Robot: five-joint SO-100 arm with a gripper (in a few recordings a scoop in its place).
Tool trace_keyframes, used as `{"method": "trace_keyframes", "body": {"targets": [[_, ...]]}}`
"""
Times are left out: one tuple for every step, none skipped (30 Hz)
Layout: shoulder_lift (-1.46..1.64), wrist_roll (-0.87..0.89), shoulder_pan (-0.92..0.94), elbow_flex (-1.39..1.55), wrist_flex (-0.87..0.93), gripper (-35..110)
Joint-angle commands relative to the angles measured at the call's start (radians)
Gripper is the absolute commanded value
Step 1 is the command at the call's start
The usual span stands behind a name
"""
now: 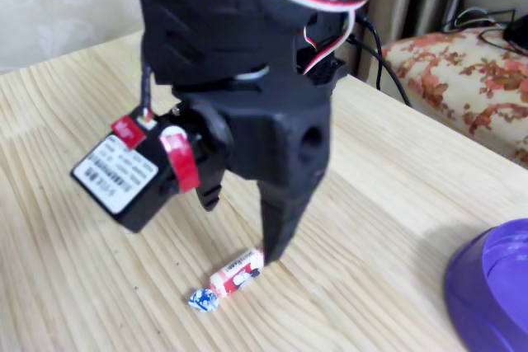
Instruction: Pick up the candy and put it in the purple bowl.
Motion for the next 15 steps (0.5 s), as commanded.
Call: {"method": "trace_keyframes", "body": {"targets": [[-0.006, 0.025, -0.015, -0.107, -0.003, 46], [-0.018, 0.028, -0.014, -0.112, -0.003, 46], [-0.032, 0.028, -0.014, -0.117, -0.003, 46], [-0.044, 0.028, -0.011, -0.121, -0.003, 46], [-0.055, 0.028, -0.008, -0.126, -0.003, 46], [-0.066, 0.026, 0.002, -0.127, -0.003, 46], [-0.075, 0.025, 0.011, -0.127, -0.003, 46], [-0.083, 0.023, 0.02, -0.126, -0.003, 46], [-0.092, 0.023, 0.028, -0.126, -0.003, 46], [-0.1, 0.023, 0.034, -0.126, -0.003, 46], [-0.107, 0.023, 0.037, -0.126, -0.003, 46], [-0.117, 0.02, 0.038, -0.127, -0.003, 46], [-0.126, 0.017, 0.04, -0.129, -0.003, 46], [-0.133, 0.015, 0.041, -0.133, -0.003, 46], [-0.141, 0.012, 0.043, -0.14, -0.003, 46]]}}
